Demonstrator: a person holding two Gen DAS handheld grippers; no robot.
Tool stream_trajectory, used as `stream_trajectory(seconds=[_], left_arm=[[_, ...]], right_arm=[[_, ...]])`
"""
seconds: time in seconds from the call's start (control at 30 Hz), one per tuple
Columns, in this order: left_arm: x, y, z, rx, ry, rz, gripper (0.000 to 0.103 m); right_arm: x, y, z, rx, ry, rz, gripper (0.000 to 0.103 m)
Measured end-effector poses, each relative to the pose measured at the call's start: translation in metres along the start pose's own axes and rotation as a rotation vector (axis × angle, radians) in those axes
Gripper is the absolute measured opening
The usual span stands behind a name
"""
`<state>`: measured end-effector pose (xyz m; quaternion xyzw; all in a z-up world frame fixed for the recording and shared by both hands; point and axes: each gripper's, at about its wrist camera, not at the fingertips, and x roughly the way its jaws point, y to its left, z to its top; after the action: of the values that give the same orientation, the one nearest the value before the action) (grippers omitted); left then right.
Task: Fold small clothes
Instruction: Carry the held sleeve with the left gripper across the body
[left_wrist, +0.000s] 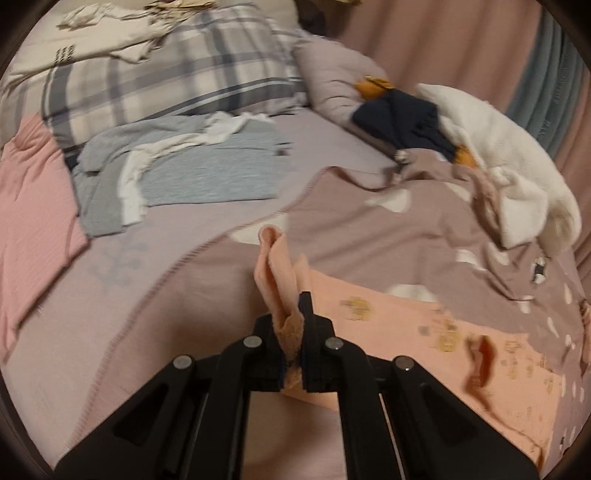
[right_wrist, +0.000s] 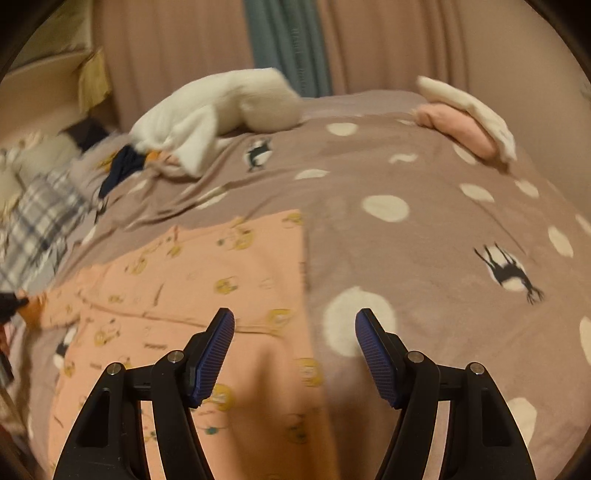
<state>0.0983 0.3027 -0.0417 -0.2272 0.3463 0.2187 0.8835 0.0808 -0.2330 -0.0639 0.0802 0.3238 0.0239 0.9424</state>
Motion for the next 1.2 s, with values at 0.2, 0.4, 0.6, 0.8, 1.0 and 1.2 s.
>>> stream_trajectory(seconds=[0.2,0.4,0.6,0.8,1.0,1.2], left_arm=[[-0.005,-0.061,-0.016,0.052,0.026,-0.047,0.004],[-0.005,-0.104,-0.035,0.083,0.049,-0.031,0.004],[-0.014,-0.134,-0.045,0.081,0.057,-0.048,0.004],[-0.018,-0.176,-0.064,0.149,0.055,-0.049,0.004],[-0.025,-0.21,-0.077,0.181,0.057,-0.082,0.004],[-0.048,-0.265,-0.089,0.307,0.007,-0.099,0.004]], right_arm=[[-0.021,-0.036,0.003,0.003,-0.084,-0.093,0.07],[-0.018,-0.082,-0.001,0.154,-0.051,-0.095,0.07],[-0.02,-0.104,-0.013,0.193,-0.017,-0.089,0.07],[-0.018,-0.134,-0.028,0.262,0.011,-0.079,0.07],[-0.012,-0.162,-0.036,0.362,0.03,-0.059,0.07],[-0.01,-0.167,-0.036,0.356,0.03,-0.034,0.07]])
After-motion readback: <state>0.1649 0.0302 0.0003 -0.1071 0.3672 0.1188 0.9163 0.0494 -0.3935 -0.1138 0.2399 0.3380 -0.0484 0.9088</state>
